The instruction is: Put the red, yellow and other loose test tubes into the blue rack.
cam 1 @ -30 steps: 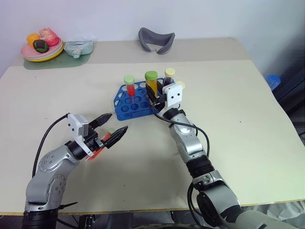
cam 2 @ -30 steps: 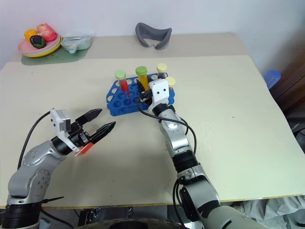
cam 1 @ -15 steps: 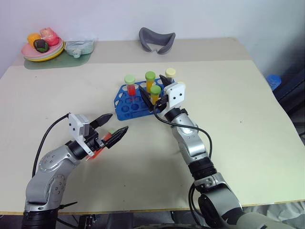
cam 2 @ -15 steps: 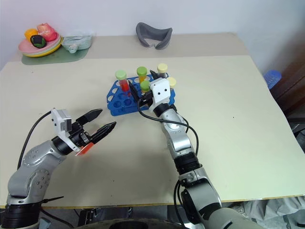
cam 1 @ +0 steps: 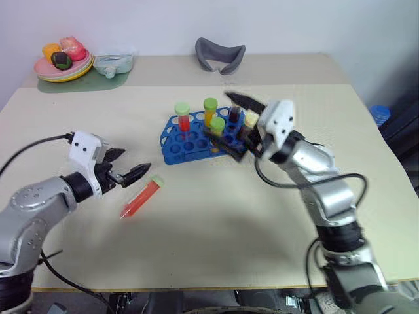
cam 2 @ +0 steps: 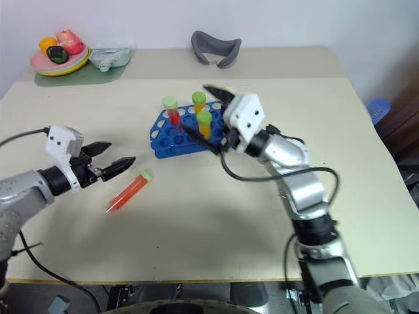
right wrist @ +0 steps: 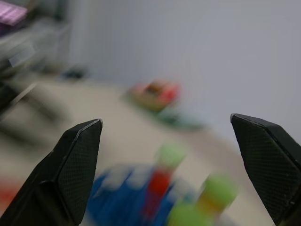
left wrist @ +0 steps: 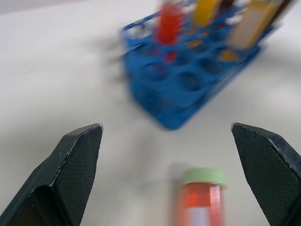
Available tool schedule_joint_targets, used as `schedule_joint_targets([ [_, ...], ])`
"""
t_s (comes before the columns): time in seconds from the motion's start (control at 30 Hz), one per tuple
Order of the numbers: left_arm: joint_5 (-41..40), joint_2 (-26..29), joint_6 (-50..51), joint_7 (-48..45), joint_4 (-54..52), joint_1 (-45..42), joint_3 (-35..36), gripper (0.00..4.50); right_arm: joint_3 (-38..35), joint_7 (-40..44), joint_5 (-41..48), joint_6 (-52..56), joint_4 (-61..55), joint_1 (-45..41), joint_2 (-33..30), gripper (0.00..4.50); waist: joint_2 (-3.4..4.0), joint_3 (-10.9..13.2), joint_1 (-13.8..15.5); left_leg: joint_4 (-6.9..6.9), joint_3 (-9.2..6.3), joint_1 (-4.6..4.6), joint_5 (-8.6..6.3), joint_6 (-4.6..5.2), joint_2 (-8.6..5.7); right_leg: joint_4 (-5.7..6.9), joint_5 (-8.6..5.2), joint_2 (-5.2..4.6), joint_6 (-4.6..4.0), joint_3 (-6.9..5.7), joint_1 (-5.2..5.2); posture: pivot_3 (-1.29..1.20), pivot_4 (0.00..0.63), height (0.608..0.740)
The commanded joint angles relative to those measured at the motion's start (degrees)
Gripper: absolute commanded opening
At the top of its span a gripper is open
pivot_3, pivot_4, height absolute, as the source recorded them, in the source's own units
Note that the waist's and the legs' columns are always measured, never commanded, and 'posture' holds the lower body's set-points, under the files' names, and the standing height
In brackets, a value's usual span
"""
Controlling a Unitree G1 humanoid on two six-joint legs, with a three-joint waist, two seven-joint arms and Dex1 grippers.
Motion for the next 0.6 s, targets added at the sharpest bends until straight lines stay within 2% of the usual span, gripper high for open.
schedule_joint_targets([
  [0.03,-5.78,6.24,19.11,3.67,-3.55,-8.41,-3.1,4.5,0.3,10.01,4.95,4.49,-7.08,5.56,-8.12,4.46,-0.05,0.03,0.19,-0.01,-0.06,-0.01,-0.01,0.01,0.0,-0.03,0.0,0.02,0.0,-0.05,0.0,0.0,0.15,0.74],
  [0.1,-9.66,6.49,31.69,3.82,0.58,-16.57,-6.52,4.5,0.14,12.3,5.94,5.81,-8.71,8.2,-11.27,4.46,0.03,0.07,-0.2,0.02,-0.04,0.01,-0.01,0.02,-0.02,-0.02,0.0,0.02,0.0,-0.04,0.02,0.0,0.15,0.74],
  [0.17,-11.71,8.15,37.11,4.72,3.32,-21.69,-11.17,4.5,-0.04,14.32,6.65,6.98,-10.03,10.08,-13.53,4.46,0.02,0.07,-0.57,0.08,-0.07,0.05,-0.01,0.02,-0.02,0.09,0.0,0.07,0.0,-0.03,0.04,0.0,0.15,0.74],
  [0.23,-11.92,10.61,37.48,6.9,4.14,-24.83,-16.69,4.5,-0.06,14.72,6.77,7.51,-10.9,10.79,-14.35,4.46,0.01,0.07,-1.09,0.09,-0.08,0.06,-0.01,0.02,-0.01,0.1,0.0,0.11,0.0,-0.01,0.04,0.0,0.15,0.74],
  [0.43,-13.4,10.63,37.48,14.44,7.86,-29.46,-28.11,4.5,0.51,12.96,6.39,8.76,-12.49,10.82,-13.2,4.46,-0.01,0.08,-0.42,0.1,-0.11,0.03,0.0,0.01,-0.02,0.09,0.0,0.09,0.0,0.03,0.01,0.0,0.15,0.74],
  [0.6,-14.24,9.15,37.48,16.88,9.44,-30.62,-32.45,4.5,1.15,12.44,5.84,9.78,-14.21,12.02,-13.63,4.46,-0.02,0.08,0.0,0.1,-0.11,0.01,0.0,0.0,-0.03,0.06,0.0,0.08,0.0,0.02,0.0,0.0,0.15,0.74],
])
